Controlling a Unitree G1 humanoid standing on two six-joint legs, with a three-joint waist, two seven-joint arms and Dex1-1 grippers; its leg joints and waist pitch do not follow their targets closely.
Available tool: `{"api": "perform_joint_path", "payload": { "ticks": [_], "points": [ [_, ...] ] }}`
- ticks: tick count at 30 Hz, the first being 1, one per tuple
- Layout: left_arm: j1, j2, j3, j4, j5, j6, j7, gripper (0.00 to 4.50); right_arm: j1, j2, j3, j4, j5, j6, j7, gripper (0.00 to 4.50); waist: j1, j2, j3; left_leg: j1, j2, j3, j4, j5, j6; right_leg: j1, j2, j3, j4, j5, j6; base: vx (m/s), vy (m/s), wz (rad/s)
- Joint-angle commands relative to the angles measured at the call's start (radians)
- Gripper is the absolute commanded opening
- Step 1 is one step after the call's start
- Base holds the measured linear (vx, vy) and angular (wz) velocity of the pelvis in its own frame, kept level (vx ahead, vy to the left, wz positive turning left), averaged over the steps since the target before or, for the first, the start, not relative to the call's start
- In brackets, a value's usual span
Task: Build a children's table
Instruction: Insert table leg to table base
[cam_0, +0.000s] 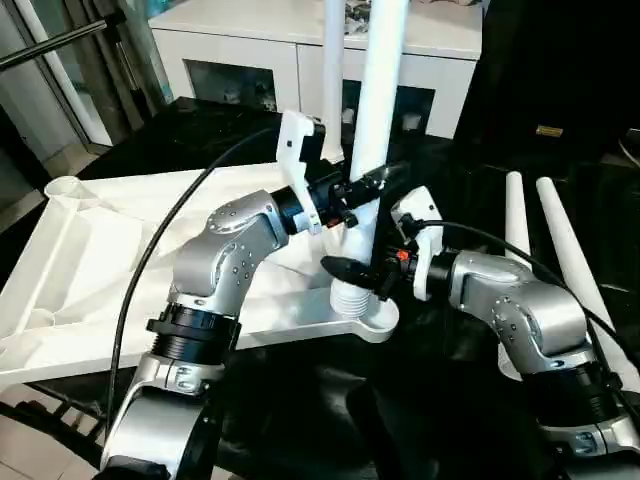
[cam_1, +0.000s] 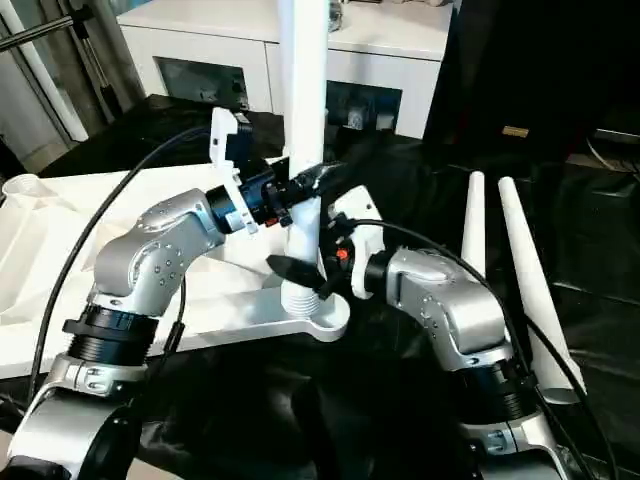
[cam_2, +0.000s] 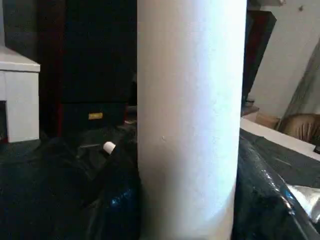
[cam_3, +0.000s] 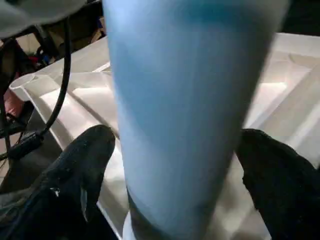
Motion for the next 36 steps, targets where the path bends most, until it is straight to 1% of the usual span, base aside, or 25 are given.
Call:
{"api": "perform_joint_path", "payload": {
  "ticks": [1,2,5,7,11,15,16,17,23,28,36],
  "points": [
    [0.005,0.007,-0.002,-0.024,0.003,-0.012,0.005,1.80,0.003,-0.007,0.011,-0.035,-0.003,0.015,-0.001,3.88,0.001,-0.020,-0.076,0.003,0.013,0.002,-0.063,-0.127,0.032,0.063,-0.039,0.046,-0.066,-0.206,-0.174,0.000,0.000,0.00],
    [0.005,0.007,-0.002,-0.024,0.004,-0.014,0.007,1.80,0.005,-0.008,0.013,-0.038,-0.001,0.018,-0.001,3.88,0.001,-0.019,-0.076,0.003,0.012,0.002,-0.062,-0.121,0.034,0.064,-0.037,0.045,-0.064,-0.196,-0.176,0.000,0.000,0.00],
    [0.005,0.008,0.000,-0.021,0.008,-0.019,0.006,1.80,0.011,-0.010,0.018,-0.047,0.004,0.030,0.000,3.55,0.001,-0.022,-0.076,0.003,0.012,0.003,-0.061,-0.117,0.038,0.064,-0.038,0.046,-0.065,-0.195,-0.177,0.000,0.000,0.00],
    [0.005,0.009,0.000,-0.021,0.009,-0.021,0.005,1.80,0.013,-0.009,0.018,-0.048,0.005,0.034,0.000,3.47,0.001,-0.022,-0.076,0.003,0.012,0.002,-0.061,-0.116,0.039,0.064,-0.038,0.046,-0.065,-0.202,-0.175,0.000,0.000,0.00],
    [0.009,0.012,0.001,-0.022,0.007,-0.025,0.004,1.80,0.014,-0.009,0.019,-0.037,0.003,0.040,-0.009,3.07,0.001,-0.022,-0.076,0.003,0.012,0.002,-0.061,-0.118,0.034,0.064,-0.038,0.046,-0.065,-0.209,-0.172,0.000,0.000,0.00],
    [0.010,0.015,0.003,-0.018,0.006,-0.026,0.003,1.80,0.019,-0.007,0.018,-0.039,0.008,0.043,-0.012,2.72,0.002,-0.021,-0.078,0.004,0.011,0.002,-0.060,-0.108,0.036,0.064,-0.037,0.046,-0.062,-0.187,-0.176,0.000,0.000,0.00],
    [0.011,0.016,0.003,-0.020,0.006,-0.026,0.004,1.80,0.021,-0.007,0.018,-0.038,0.007,0.043,-0.013,2.72,0.002,-0.020,-0.078,0.004,0.011,0.002,-0.059,-0.105,0.037,0.064,-0.037,0.046,-0.061,-0.179,-0.179,0.000,0.000,0.00],
    [0.011,0.017,0.003,-0.021,0.006,-0.026,0.004,1.80,0.022,-0.007,0.019,-0.037,0.005,0.043,-0.015,2.54,0.002,-0.020,-0.078,0.004,0.011,0.002,-0.059,-0.102,0.038,0.064,-0.037,0.046,-0.060,-0.173,-0.183,0.000,0.000,0.00],
    [0.011,0.021,0.003,-0.022,0.003,-0.025,0.002,1.80,0.026,-0.008,0.024,-0.036,0.002,0.045,-0.016,2.02,0.002,-0.021,-0.078,0.003,0.011,0.002,-0.058,-0.106,0.037,0.066,-0.038,0.046,-0.060,-0.180,-0.183,0.000,0.000,0.00],
    [0.006,0.018,0.009,-0.022,-0.005,-0.023,0.008,1.80,0.030,-0.006,0.027,-0.039,0.006,0.047,-0.017,1.88,0.003,-0.020,-0.079,0.004,0.011,0.002,-0.058,-0.105,0.037,0.065,-0.037,0.046,-0.059,-0.176,-0.184,0.000,0.000,0.00],
    [0.010,0.015,0.011,-0.030,-0.010,-0.025,0.007,1.80,0.033,-0.008,0.030,-0.032,-0.003,0.035,-0.020,1.87,0.003,-0.021,-0.079,0.003,0.011,0.002,-0.057,-0.102,0.039,0.066,-0.037,0.046,-0.058,-0.174,-0.185,0.000,0.000,0.00]
  ]
}}
